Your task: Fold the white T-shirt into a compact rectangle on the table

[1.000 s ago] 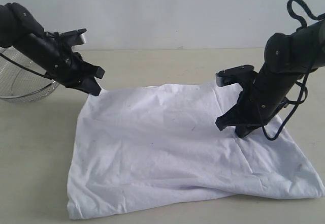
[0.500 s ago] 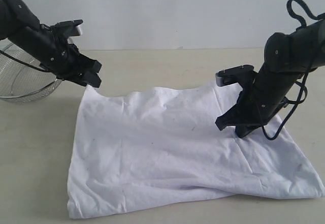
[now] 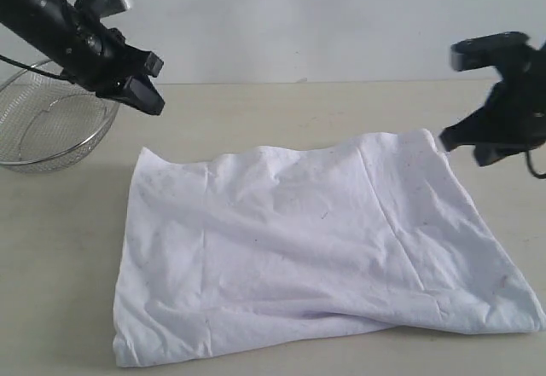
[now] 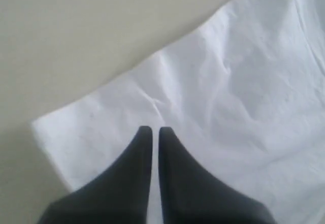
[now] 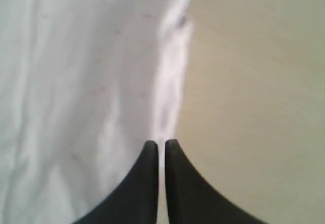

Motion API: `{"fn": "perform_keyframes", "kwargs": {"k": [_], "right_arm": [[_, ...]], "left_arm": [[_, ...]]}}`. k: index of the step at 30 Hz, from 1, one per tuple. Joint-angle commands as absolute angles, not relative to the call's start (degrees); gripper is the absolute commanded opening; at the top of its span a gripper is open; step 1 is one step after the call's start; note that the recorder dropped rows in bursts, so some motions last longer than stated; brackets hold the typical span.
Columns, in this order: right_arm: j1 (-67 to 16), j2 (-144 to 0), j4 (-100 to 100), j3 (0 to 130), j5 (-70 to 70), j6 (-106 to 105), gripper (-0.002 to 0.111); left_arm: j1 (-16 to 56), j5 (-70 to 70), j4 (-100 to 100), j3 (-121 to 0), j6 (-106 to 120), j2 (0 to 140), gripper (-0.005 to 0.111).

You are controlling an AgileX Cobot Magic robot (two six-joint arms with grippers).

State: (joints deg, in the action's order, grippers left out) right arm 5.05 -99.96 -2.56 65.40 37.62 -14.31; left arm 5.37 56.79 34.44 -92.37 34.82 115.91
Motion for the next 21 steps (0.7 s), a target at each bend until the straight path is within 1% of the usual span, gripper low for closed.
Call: {"fn": "perform_keyframes", "kwargs": {"k": [1, 4, 5, 7, 10, 12, 14, 17, 21], "right_arm": [[18.10, -99.42, -10.15, 65.30, 41.89, -25.27, 0.000], [26.75, -102.63, -38.67, 65.30, 48.97, -51.72, 0.000], [27.90, -103.58, -43.08, 65.30, 51.08, -55.60, 0.000], [29.00, -105.19, -46.47, 65.30, 52.91, -58.28, 0.000], [29.13, -107.42, -45.97, 65.42, 57.69, -57.97, 0.000], [28.35, -108.03, -46.24, 65.42, 64.16, -59.18, 0.000], [26.67, -108.07, -46.24, 65.28, 66.79, -59.86, 0.000], [22.49, -107.94, -45.12, 65.28, 66.01, -56.41, 0.000], [14.48, -107.94, -36.11, 63.93, 60.68, -48.89, 0.000]], "left_arm": [[9.20, 58.80, 42.03, -86.49, 42.05, 115.70, 0.005], [14.76, 54.22, 43.41, -79.63, 42.87, 115.70, 0.005], [15.69, 53.73, 43.55, -78.06, 42.87, 115.70, 0.005], [17.70, 53.56, 44.22, -74.98, 42.99, 115.70, 0.005], [19.84, 53.56, 47.89, -70.44, 46.34, 115.59, 0.005], [20.64, 53.87, 52.08, -67.48, 50.14, 115.01, 0.005], [21.38, 54.11, 56.22, -64.62, 52.90, 113.96, 0.005], [22.32, 53.91, 56.99, -60.08, 53.20, 111.69, 0.005], [22.47, 51.64, 56.49, -53.37, 53.32, 106.77, 0.005]]}}
